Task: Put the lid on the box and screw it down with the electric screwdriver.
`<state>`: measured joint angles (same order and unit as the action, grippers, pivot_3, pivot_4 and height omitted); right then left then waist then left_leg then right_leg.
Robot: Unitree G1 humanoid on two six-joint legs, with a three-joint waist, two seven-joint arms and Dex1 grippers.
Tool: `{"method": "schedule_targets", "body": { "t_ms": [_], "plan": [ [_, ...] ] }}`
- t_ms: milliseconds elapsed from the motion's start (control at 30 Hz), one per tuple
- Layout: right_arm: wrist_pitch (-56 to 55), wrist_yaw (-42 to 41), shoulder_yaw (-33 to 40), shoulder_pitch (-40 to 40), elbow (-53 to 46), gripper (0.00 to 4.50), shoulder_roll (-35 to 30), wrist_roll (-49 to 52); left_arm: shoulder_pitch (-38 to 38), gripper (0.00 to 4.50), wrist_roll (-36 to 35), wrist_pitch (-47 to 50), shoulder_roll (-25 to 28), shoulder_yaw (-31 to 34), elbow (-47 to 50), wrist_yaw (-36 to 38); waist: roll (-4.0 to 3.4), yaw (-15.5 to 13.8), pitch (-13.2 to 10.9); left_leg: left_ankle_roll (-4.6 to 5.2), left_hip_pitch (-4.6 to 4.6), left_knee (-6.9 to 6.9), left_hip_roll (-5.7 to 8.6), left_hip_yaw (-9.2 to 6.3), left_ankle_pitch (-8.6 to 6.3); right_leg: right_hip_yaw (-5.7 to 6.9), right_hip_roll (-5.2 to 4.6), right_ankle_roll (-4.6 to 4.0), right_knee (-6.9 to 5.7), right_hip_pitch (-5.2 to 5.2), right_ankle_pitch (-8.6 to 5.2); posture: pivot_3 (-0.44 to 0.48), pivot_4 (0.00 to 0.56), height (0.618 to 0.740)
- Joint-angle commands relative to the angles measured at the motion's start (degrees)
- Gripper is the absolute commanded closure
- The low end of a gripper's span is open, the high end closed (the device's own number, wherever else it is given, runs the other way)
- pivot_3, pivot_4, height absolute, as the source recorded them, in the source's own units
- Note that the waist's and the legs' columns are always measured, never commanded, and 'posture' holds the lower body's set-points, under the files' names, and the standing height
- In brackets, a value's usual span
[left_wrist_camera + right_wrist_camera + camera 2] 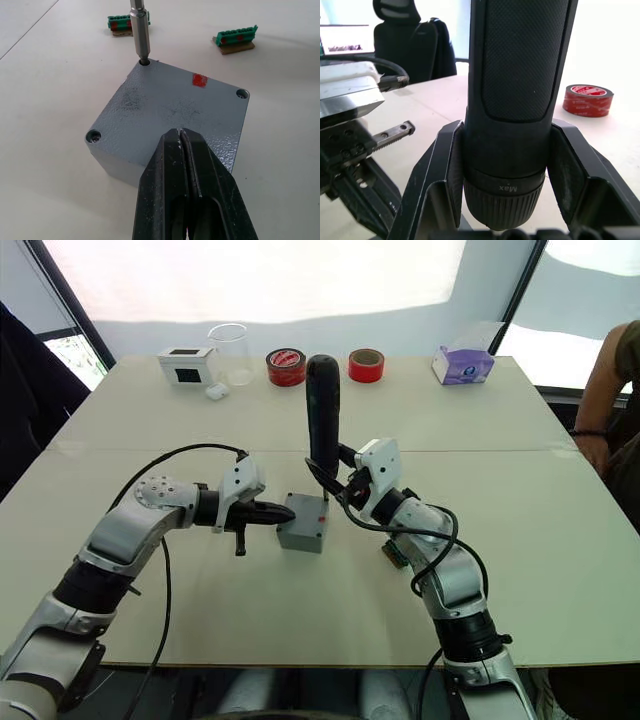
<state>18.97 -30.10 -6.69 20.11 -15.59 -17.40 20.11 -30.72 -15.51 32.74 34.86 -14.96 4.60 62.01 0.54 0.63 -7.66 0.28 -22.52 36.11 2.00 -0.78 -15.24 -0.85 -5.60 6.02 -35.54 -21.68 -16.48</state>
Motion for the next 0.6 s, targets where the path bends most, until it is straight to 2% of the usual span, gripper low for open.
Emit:
{"method": "schedule_targets", "body": {
  "t_ms": [33,167,300,333,400,433,500,600],
  "plan": [
    [3.93,-1.02,5.09,6.11,-4.96,2.73,-3.67,3.35,1.07,4.50,1.00,0.85,0.67,-0.99,-1.46,0.11,-0.17,-0.05,-0.14,0.00,-0.12,0.02,0.02,0.00,0.00,0.00,-0.02,0.01,-0.01,-0.10,0.01,0.000,0.150,0.740],
    [13.13,-1.37,9.06,15.58,-7.16,2.73,-8.70,8.64,0.15,4.50,-1.69,3.45,-0.61,1.35,-1.52,-0.38,-0.28,-0.07,-0.36,-0.09,-1.06,0.27,0.10,0.00,0.09,0.01,-0.04,0.24,-0.50,-1.14,0.14,0.000,0.150,0.740],
    [25.40,3.63,16.15,22.45,-6.90,2.73,-8.72,18.60,-2.30,4.50,-7.93,8.13,-3.86,6.99,-1.52,-1.79,-0.25,-0.01,-0.85,-0.16,-1.05,0.16,0.08,-0.04,0.14,0.04,0.04,0.27,-0.57,-1.22,0.16,0.000,0.150,0.740],
    [33.07,6.93,20.51,24.43,-4.13,2.73,-9.36,23.19,-3.30,4.50,-10.63,10.17,-4.80,9.18,-1.01,-2.24,-0.20,0.09,-0.97,-0.17,-1.05,0.14,0.08,-0.04,0.15,0.05,0.05,0.27,-0.57,-1.24,0.16,0.000,0.150,0.740],
    [50.11,10.00,25.67,27.11,1.32,2.73,-12.80,28.03,-4.44,4.50,-14.12,12.94,-5.53,11.69,0.25,-2.56,-0.20,0.05,-1.48,-0.17,-1.07,0.13,0.07,-0.04,0.16,0.06,0.06,0.28,-0.59,-1.23,0.16,0.000,0.150,0.740],
    [55.79,11.30,25.80,27.43,2.77,2.73,-15.41,27.33,-4.68,4.50,-15.05,13.82,-5.45,12.19,0.93,-2.60,-0.15,-0.17,-1.53,-0.17,-1.29,0.32,0.08,-0.06,0.17,0.10,0.05,0.34,-0.66,-1.37,0.20,0.000,0.150,0.740],
    [56.83,12.10,23.24,25.44,3.39,2.73,-21.43,22.67,-4.66,4.50,-15.48,14.46,-4.33,11.65,2.55,-1.97,-0.17,-0.54,-1.55,-0.17,-1.87,0.74,0.08,-0.37,0.17,0.43,0.04,0.34,-0.67,-1.58,0.20,0.000,0.150,0.740],
    [64.47,10.40,24.30,23.27,7.87,2.73,-29.93,21.82,-3.82,4.50,-14.69,13.12,-0.48,7.79,7.36,1.88,-0.46,-0.87,-1.75,-0.29,-2.15,0.91,0.18,-0.37,0.24,0.47,-0.03,0.34,-0.60,-1.73,0.20,0.000,0.150,0.740]
  ]
}}
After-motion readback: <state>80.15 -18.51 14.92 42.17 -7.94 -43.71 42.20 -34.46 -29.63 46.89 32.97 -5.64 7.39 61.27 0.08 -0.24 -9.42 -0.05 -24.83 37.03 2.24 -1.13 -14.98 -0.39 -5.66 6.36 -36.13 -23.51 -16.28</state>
